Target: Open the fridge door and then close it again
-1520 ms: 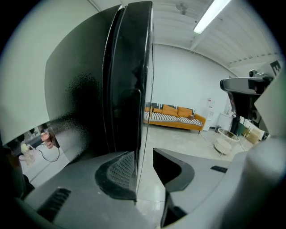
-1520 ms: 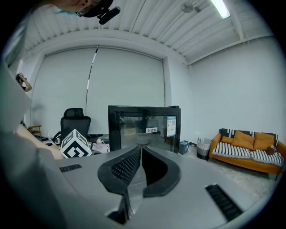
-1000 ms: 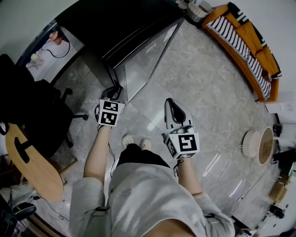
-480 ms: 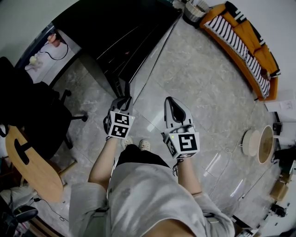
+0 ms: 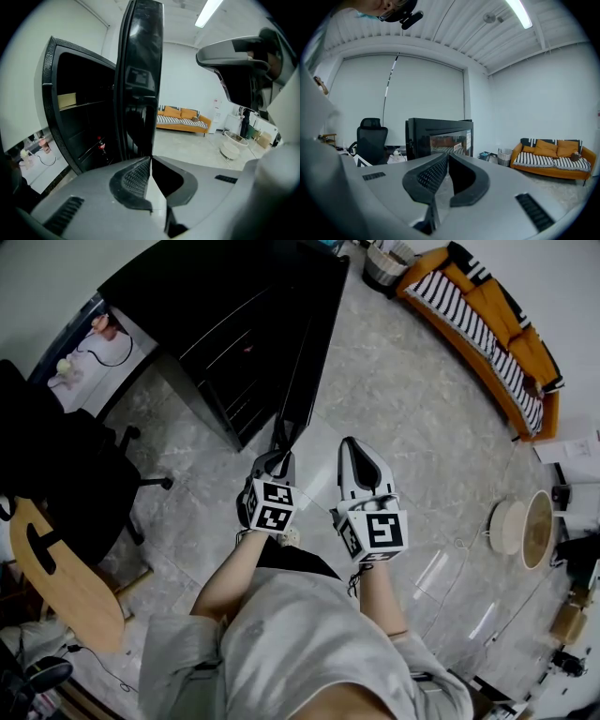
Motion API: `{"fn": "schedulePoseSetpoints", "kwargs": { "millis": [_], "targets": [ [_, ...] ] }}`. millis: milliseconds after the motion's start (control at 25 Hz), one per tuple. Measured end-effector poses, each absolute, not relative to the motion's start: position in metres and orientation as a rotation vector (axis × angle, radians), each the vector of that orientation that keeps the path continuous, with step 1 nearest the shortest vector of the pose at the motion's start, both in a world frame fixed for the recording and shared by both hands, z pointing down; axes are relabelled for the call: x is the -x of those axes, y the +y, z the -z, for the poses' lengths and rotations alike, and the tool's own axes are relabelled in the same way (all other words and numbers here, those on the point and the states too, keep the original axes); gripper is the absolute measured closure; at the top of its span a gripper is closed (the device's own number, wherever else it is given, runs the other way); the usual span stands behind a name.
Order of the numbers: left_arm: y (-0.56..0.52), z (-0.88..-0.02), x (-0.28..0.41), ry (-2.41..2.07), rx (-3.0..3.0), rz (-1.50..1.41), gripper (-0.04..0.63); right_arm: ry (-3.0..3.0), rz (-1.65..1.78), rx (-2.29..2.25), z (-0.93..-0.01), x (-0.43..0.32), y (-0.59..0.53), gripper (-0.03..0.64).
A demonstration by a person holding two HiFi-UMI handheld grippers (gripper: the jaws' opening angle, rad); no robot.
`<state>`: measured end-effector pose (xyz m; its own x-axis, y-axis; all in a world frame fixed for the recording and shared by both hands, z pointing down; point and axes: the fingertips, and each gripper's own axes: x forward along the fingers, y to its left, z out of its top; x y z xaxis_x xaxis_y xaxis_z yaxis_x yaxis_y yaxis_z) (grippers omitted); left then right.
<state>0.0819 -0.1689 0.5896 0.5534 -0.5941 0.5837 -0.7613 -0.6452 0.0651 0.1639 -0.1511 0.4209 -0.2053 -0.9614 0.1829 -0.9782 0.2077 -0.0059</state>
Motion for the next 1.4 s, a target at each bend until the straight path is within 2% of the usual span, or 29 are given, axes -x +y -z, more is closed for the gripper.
{"fn": "schedulePoseSetpoints", "kwargs": {
  "millis": [760, 1400],
  "targets": [
    [-0.166, -0.589, -0.093, -1.127, -2.46, -0.764, 0.574, -2.36, -0.161, -1.882, -0.411, -0.175, -0.146, 0.592],
    [-0.193, -0.59, -0.03, -1.281, -2.373, -0.76, 0.574, -2.396, -0.153, -1.839, -0.409, -0.153, -0.154, 0.592]
  ]
}}
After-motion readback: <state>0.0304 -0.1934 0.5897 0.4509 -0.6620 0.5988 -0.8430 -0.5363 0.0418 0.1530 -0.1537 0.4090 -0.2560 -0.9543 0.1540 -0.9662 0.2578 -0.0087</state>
